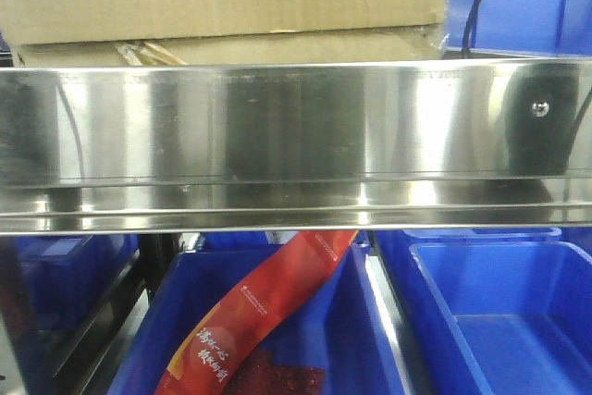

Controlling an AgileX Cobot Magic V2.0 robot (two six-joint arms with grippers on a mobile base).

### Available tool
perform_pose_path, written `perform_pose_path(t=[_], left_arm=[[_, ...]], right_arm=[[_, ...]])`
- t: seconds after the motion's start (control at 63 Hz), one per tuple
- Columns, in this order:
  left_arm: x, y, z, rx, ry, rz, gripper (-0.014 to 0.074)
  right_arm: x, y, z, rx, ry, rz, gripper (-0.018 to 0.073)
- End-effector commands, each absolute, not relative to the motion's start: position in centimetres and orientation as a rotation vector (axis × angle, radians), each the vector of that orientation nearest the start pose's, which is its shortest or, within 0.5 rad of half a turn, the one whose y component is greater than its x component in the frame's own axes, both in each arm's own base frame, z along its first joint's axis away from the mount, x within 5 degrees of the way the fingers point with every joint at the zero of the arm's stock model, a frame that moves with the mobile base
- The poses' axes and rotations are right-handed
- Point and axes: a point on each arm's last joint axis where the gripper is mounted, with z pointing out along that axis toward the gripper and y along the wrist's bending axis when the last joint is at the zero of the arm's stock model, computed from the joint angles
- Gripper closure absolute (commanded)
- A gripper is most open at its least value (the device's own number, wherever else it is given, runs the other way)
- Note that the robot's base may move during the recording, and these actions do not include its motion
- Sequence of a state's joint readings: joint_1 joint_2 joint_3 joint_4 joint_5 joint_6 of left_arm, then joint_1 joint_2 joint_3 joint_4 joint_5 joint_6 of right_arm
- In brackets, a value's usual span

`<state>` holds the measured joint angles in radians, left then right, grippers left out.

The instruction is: Grab carton from right shelf to conveyor

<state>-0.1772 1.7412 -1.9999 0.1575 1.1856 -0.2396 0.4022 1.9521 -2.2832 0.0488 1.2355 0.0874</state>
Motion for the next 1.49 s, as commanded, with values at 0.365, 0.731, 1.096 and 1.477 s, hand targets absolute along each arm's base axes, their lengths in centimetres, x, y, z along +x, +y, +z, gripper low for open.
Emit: perform_pose_path(t=[0.365,0.731,1.096,1.477], left_arm=[[30.9,-6.0,51.9,-0.039,2.153,-0.090,0.0613],[24.9,-7.8,51.5,0.059,2.166,-0.072,0.0613],[21.7,-9.2,47.1,0.169,2.312,-0.120,0.0613],[21.6,-9.4,47.3,0.177,2.303,-0.126,0.0613]], right_arm=[[30.9,14.3,51.9,-0.368,2.121,0.347,0.0627],[24.9,13.2,49.9,-0.447,2.227,0.322,0.0627],[21.2,11.2,47.4,-0.457,2.289,0.306,0.0627],[21.0,11.2,47.4,-0.456,2.287,0.307,0.0627]])
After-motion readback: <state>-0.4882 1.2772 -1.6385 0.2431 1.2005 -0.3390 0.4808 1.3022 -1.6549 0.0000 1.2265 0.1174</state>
